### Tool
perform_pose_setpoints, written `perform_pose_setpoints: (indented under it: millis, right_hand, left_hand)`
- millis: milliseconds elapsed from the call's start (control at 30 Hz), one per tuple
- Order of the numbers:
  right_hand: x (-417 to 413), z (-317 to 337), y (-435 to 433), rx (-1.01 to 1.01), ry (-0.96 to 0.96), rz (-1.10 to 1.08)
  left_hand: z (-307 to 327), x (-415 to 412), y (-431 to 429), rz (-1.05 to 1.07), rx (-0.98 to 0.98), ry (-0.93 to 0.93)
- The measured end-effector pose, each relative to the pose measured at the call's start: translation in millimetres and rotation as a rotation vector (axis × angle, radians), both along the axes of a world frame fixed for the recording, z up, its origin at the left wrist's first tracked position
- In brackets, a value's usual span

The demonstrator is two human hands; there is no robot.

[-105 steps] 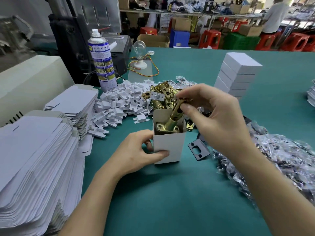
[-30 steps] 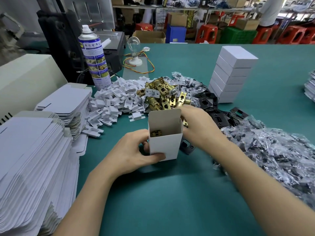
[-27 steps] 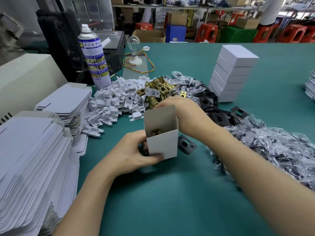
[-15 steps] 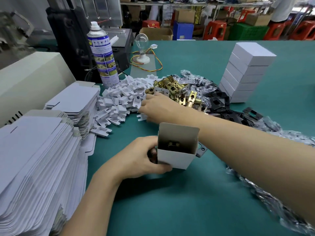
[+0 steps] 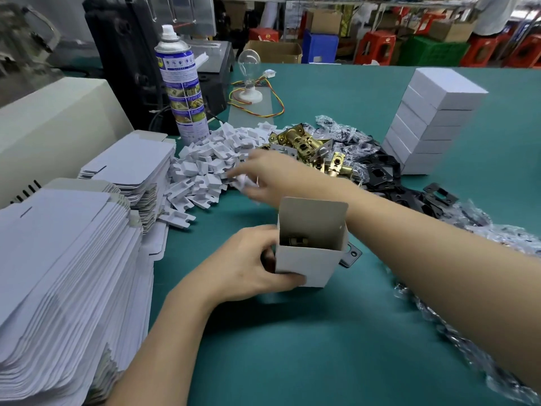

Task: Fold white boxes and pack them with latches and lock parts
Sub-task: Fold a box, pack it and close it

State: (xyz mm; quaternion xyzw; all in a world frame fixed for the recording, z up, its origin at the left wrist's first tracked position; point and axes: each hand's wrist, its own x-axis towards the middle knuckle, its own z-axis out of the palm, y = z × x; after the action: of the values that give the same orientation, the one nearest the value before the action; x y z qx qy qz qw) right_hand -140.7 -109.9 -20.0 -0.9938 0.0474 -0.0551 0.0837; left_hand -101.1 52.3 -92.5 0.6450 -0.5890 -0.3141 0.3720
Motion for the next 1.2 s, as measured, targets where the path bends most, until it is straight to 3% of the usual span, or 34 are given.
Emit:
perform_pose_setpoints:
  millis: [167,267,400,633,700,833,967,1033,1200]
  right_hand:
    - [-62.3,47.3,1.5,0.583,-0.44,-0.174]
    - [-112.5,66.2,8.8,0.783,-0.583,-0.143]
    - [-156.0,65.9,27.5,0.857,-0.482,-0.063]
    - [-168.8,49.4,26.6,0.89,-0.348,-0.158]
    - [-168.5,49.9,27.7,0.791,-0.356,-0.144]
    - [-165.3,55.2,29.3,0.132,-0.383,-0.061]
    - [-164.0,60.6,35.2,-0.244,-0.258,0.096]
    - [-164.8,64.9,35.9,-0.365,-0.247,0.119]
    - [-164.3,75.9,34.4,-0.397,-0.241,0.131]
  left_hand:
    - [-1.7,0.3,-0.9,0.018,0.016,-0.025]
    - [-3.7,0.8,-0.9,0.018,0.016,-0.006]
    - [-5.7,1.4,-1.1,0.011,-0.011,0.015]
    - [-6.1,1.4,-1.1,0.006,-0.006,0.017]
    - [-6.0,1.4,-1.1,0.007,-0.003,0.018]
    - [-7.7,1.8,-1.7,0.019,0.001,0.007]
    - [-8.2,2.1,-1.9,0.022,0.003,0.017]
    - [-8.7,2.0,-2.4,0.024,0.007,0.023]
    - [-9.3,1.9,-2.6,0.022,0.015,0.022]
